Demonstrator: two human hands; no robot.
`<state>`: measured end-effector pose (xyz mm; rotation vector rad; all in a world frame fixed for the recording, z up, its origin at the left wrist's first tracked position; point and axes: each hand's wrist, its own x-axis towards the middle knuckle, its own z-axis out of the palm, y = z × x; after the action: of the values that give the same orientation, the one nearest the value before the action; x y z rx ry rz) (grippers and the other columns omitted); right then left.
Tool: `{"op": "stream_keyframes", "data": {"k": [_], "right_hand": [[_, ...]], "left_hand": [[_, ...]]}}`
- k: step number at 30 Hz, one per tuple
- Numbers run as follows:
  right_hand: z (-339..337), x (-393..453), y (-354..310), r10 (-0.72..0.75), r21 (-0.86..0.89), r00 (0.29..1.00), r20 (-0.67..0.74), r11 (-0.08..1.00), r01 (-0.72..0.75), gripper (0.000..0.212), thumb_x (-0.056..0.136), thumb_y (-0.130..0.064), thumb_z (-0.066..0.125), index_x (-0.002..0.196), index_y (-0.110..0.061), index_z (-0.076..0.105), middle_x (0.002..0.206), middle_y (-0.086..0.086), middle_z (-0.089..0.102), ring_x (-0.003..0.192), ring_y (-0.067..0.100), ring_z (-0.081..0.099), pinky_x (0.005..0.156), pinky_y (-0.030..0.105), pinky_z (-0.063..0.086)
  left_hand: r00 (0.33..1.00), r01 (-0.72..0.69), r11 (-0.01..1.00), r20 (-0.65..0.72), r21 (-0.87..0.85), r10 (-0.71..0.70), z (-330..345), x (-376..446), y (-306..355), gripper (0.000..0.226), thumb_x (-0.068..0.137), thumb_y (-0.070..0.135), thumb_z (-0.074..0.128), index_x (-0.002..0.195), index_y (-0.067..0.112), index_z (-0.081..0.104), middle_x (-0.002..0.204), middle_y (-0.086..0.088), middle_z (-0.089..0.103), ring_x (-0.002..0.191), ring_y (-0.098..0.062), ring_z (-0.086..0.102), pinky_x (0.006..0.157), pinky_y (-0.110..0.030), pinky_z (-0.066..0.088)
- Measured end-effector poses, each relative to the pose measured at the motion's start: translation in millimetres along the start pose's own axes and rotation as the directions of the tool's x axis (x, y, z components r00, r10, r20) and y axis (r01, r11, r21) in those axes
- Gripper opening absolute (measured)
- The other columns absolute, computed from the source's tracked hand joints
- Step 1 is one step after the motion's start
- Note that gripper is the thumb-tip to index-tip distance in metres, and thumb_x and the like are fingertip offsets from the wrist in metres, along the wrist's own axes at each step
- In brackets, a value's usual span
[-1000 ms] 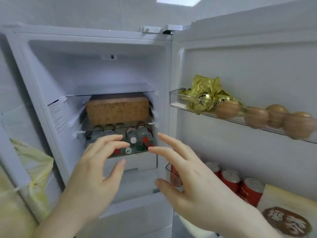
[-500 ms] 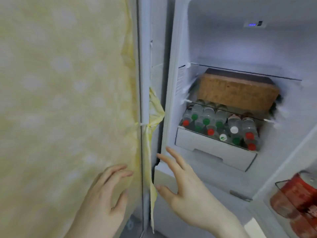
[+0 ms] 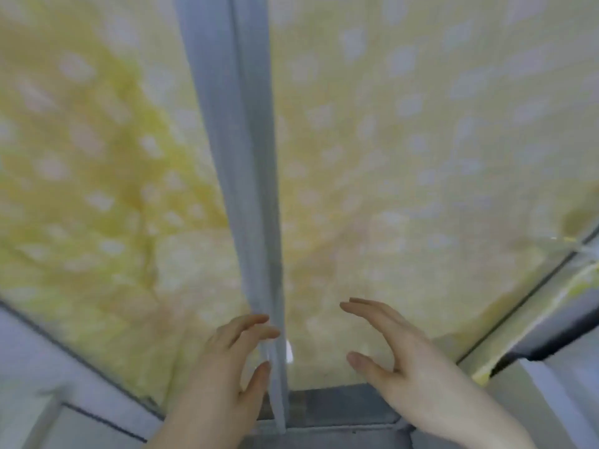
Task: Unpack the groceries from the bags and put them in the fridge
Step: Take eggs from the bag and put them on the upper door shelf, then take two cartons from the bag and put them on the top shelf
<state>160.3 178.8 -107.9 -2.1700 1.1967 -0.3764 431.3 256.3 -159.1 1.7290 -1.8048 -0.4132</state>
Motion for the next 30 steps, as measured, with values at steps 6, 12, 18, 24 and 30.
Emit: {"op": "stream_keyframes", "data": {"k": [6, 12, 18, 24, 30], "right_hand": [[58.6, 34.9, -82.0, -0.231, -0.029, 0.947, 0.224, 0.97, 0.243, 0.054, 0.098, -0.049, 0.059, 0.139, -0.069, 0.029, 0.147, -0.057, 0.009, 0.131, -0.021, 0.034, 0.084, 0.008, 0.039], [140.0, 55.1, -173.5, -0.473, 0.03, 0.819, 0.325, 0.871, 0.491, 0.055, 0.098, -0.047, 0.06, 0.139, -0.066, 0.028, 0.15, -0.053, 0.003, 0.143, -0.017, 0.021, 0.105, 0.007, 0.025], [231.9, 42.8, -268.8, -0.562, 0.055, 0.712, 0.422, 0.799, 0.598, 0.056, 0.098, -0.046, 0.062, 0.135, -0.068, 0.027, 0.15, -0.052, 0.003, 0.12, -0.033, 0.027, 0.099, 0.006, 0.033], [318.6, 39.3, -331.5, -0.619, 0.129, 0.617, 0.486, 0.749, 0.65, 0.057, 0.096, -0.045, 0.064, 0.141, -0.061, 0.032, 0.154, -0.047, 0.005, 0.145, -0.016, 0.02, 0.105, 0.006, 0.021], [379.6, 46.8, -379.3, -0.624, 0.166, 0.498, 0.602, 0.708, 0.686, 0.055, 0.095, -0.051, 0.062, 0.134, -0.071, 0.029, 0.149, -0.055, 0.001, 0.138, -0.02, 0.024, 0.103, 0.01, 0.027]], "left_hand": [[0.944, 0.248, 0.968, -0.237, 0.046, -0.23, -68.4, -95.0, -44.0, 0.042, 0.092, 0.023, 0.067, 0.122, 0.05, 0.055, 0.142, 0.04, 0.035, 0.134, 0.013, 0.033, 0.1, -0.017, 0.034], [0.849, 0.431, 0.898, -0.377, 0.086, -0.371, -134.0, -190.5, -83.4, 0.043, 0.09, 0.027, 0.064, 0.128, 0.044, 0.056, 0.145, 0.032, 0.037, 0.134, 0.017, 0.029, 0.106, 0.001, 0.016], [0.747, 0.584, 0.805, -0.459, 0.105, -0.481, -186.6, -301.2, -132.3, 0.045, 0.092, 0.03, 0.062, 0.133, 0.044, 0.052, 0.151, 0.031, 0.029, 0.139, 0.008, 0.026, 0.11, -0.009, 0.021], [0.617, 0.707, 0.706, -0.527, 0.044, -0.584, -216.9, -390.2, -169.8, 0.043, 0.093, 0.033, 0.062, 0.133, 0.044, 0.051, 0.151, 0.032, 0.027, 0.137, 0.006, 0.029, 0.11, -0.014, 0.025], [0.467, 0.807, 0.588, -0.549, -0.055, -0.693, -224.6, -452.3, -202.3, 0.046, 0.088, 0.039, 0.059, 0.133, 0.043, 0.053, 0.15, 0.028, 0.029, 0.131, 0.002, 0.037, 0.11, -0.018, 0.031]]}}
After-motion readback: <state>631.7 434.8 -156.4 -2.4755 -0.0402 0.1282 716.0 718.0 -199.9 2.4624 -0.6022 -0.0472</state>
